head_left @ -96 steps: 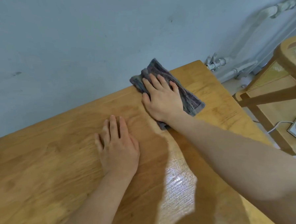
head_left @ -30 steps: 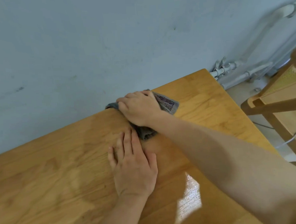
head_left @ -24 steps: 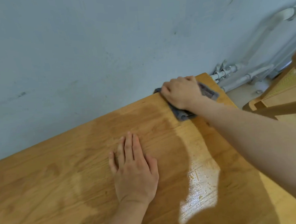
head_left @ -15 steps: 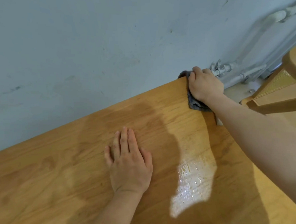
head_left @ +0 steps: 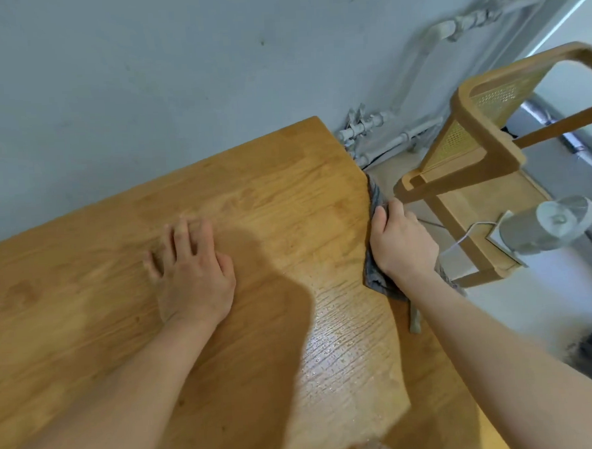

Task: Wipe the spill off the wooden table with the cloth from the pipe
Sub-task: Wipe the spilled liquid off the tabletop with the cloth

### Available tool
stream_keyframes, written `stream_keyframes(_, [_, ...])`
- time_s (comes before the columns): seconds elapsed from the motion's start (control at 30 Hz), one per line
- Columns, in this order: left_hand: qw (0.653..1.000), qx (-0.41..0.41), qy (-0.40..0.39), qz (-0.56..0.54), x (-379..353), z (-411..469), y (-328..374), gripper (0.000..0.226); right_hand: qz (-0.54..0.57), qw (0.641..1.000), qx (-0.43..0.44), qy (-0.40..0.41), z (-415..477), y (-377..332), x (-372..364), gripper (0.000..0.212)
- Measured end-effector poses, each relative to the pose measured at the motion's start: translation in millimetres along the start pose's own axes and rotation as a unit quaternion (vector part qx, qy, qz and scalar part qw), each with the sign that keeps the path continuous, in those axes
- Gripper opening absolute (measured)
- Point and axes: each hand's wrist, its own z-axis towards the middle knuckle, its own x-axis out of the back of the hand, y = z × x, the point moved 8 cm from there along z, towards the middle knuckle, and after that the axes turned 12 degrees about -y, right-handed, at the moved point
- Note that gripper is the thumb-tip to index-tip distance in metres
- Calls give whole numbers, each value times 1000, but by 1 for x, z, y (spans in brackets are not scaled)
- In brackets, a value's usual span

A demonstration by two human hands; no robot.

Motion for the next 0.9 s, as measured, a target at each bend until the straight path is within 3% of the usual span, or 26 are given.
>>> stream_keyframes(0.17, [1000,-9,-18,5,-4,-10,25,56,-16,999,38,8,-4,-4,2,49])
stream_keyframes(0.37, [984,-172,-46,16,-54,-75,139,60,36,997,54,-29,61,-54,6,37])
stream_keyframes(0.53, [988,-150,-6,25,-55,-64,137,59,41,995,75,-57,95,-84,1,43])
stream_keyframes(0.7, [987,-155,-24,40,-58,-73,141,59,65,991,61,-101,67,-42,1,42])
stream_keyframes(0.9, [988,-146,-9,42,-54,-71,140,60,66,994,37,-84,-9,39,-1,40])
